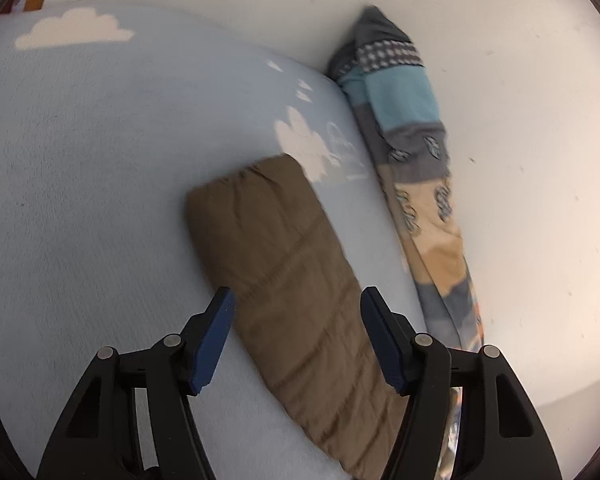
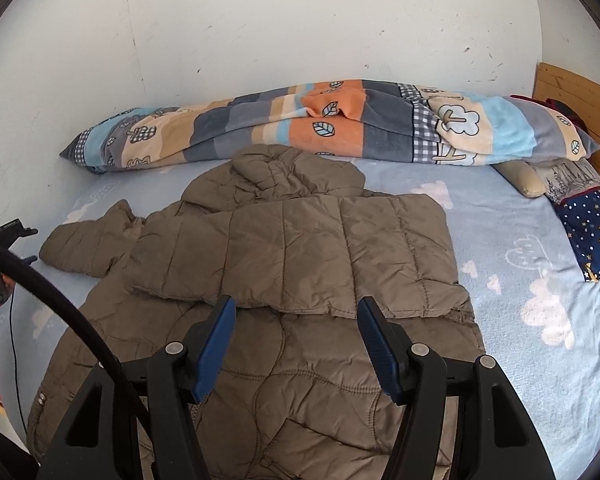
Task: Fold large clothes
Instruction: 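Reach the left tool to the other sleeve cuff and close on it, then lift the held sleeve with the left tool and carry it across the jacket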
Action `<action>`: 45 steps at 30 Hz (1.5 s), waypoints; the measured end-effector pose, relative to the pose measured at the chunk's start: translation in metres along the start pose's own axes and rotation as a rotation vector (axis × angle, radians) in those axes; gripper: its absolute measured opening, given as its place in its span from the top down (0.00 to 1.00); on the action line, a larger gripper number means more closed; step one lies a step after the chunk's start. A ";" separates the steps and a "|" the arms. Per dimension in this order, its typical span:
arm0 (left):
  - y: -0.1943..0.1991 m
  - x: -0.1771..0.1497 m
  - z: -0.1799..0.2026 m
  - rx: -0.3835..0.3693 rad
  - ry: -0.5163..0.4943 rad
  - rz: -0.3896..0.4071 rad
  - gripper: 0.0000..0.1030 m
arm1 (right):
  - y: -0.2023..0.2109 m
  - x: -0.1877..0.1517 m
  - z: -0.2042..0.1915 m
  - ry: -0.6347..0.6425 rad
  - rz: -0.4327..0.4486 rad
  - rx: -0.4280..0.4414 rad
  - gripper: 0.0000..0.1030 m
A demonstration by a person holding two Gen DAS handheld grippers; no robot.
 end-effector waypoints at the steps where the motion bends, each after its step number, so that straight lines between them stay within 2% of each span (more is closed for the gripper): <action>1: -0.002 0.002 -0.004 0.005 0.015 0.007 0.38 | -0.002 -0.001 -0.002 0.007 -0.004 0.001 0.34; 4: -0.011 0.006 -0.018 -0.001 0.075 0.009 0.38 | -0.007 -0.004 -0.004 0.019 -0.014 -0.006 0.34; 9: -0.021 0.014 -0.026 -0.026 0.107 0.036 0.38 | -0.013 -0.008 -0.004 0.027 -0.026 -0.013 0.34; 14: -0.030 0.023 -0.029 -0.058 0.136 0.089 0.38 | -0.018 -0.011 -0.003 0.035 -0.037 -0.021 0.34; 19: -0.035 0.034 -0.029 -0.086 0.176 0.184 0.38 | -0.020 -0.013 -0.003 0.039 -0.038 -0.027 0.34; 23: -0.038 0.040 -0.023 -0.059 0.154 0.230 0.38 | -0.024 -0.015 -0.004 0.045 -0.046 -0.027 0.34; 24: -0.038 0.041 -0.020 -0.062 0.141 0.236 0.41 | -0.025 -0.016 -0.005 0.047 -0.049 -0.026 0.34; 25: -0.039 0.042 -0.017 -0.058 0.126 0.239 0.64 | -0.025 -0.016 -0.004 0.047 -0.049 -0.028 0.34; 26: -0.039 0.042 -0.017 -0.033 0.118 0.244 0.75 | -0.026 -0.016 -0.003 0.045 -0.049 -0.032 0.34; 30: -0.034 0.039 -0.009 -0.031 0.078 0.243 0.82 | -0.027 -0.016 0.001 0.025 -0.054 -0.029 0.34; 34: -0.010 0.036 0.017 -0.037 -0.018 0.270 0.84 | -0.026 -0.010 0.006 0.021 -0.036 -0.044 0.34; 37: 0.012 0.027 0.049 -0.048 -0.109 0.284 0.84 | -0.030 0.001 0.020 0.015 -0.002 -0.107 0.34; 40: 0.036 0.011 0.092 -0.080 -0.200 0.282 0.84 | -0.044 0.003 0.045 -0.044 -0.036 -0.151 0.34; 43: 0.061 -0.008 0.142 -0.119 -0.297 0.283 0.84 | -0.048 0.000 0.063 -0.160 -0.077 -0.112 0.34; 45: 0.080 -0.025 0.179 -0.157 -0.351 0.281 0.84 | -0.045 -0.001 0.067 -0.192 -0.080 -0.093 0.34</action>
Point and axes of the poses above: each gripper's, at about its wrist camera, not at the fingertips, and y roughly against the way its jaws point, z to its right, x to its top, the point moved 10 cm from there along -y, roughly the way its jaws point, and after that the axes turned 5 degrees about -z, right-handed, at the moved point
